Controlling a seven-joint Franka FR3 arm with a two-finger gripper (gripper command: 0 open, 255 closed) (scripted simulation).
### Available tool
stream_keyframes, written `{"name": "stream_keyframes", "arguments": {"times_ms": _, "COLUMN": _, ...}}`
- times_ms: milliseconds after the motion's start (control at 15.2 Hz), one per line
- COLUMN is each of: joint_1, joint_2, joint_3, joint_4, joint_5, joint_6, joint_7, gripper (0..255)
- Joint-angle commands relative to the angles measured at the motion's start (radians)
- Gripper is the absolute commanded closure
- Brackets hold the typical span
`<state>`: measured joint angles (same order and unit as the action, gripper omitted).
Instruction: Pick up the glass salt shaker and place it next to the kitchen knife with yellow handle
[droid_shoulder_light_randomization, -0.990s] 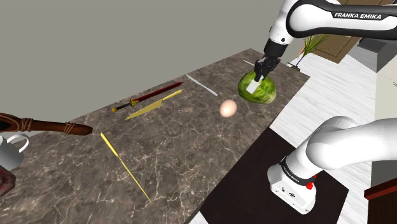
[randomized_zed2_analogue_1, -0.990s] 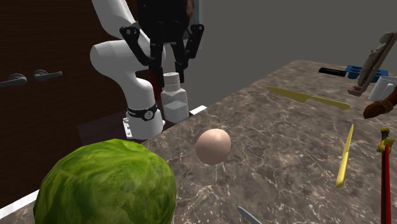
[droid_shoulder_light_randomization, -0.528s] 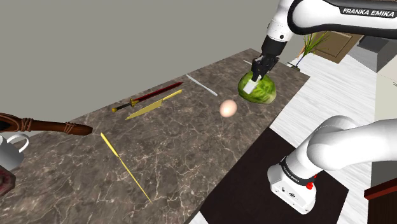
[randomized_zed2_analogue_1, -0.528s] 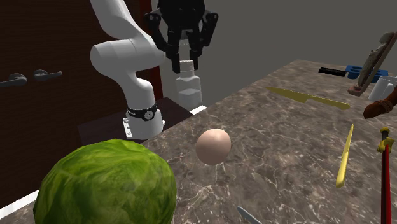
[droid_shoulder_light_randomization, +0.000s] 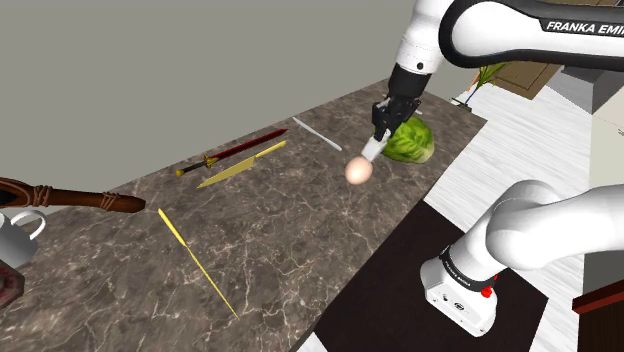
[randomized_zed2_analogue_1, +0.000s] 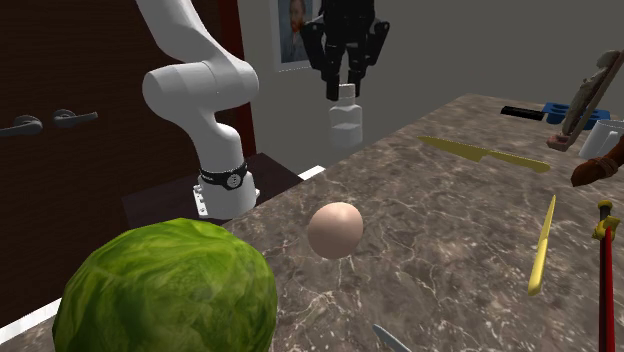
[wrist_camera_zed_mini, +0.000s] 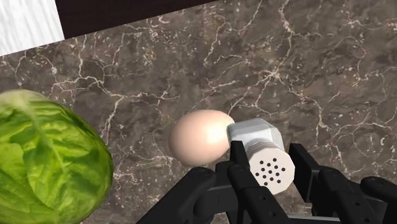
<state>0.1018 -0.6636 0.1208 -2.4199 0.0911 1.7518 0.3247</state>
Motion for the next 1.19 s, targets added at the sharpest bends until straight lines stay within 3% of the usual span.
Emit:
{"name": "stream_keyframes", "arguments": {"times_ms": 0, "joint_1": 0.02, "joint_2": 0.009, "joint_3": 0.043, "joint_4": 0.015, "joint_5": 0.027, "joint_6": -0.002, "joint_7": 0.052, "gripper": 255}}
{"name": "stream_keyframes", "arguments": {"times_ms": 594, "joint_1": 0.085, "joint_2": 0.126, "joint_3": 0.234, "joint_4": 0.125, "joint_5": 0.11, "joint_6": 0.026, "joint_7": 0.274, "gripper": 255}}
{"name": "stream_keyframes", "arguments": {"times_ms": 1122, "joint_1": 0.109, "joint_2": 0.304, "joint_3": 0.408, "joint_4": 0.296, "joint_5": 0.111, "joint_6": 0.055, "joint_7": 0.485, "gripper": 255}}
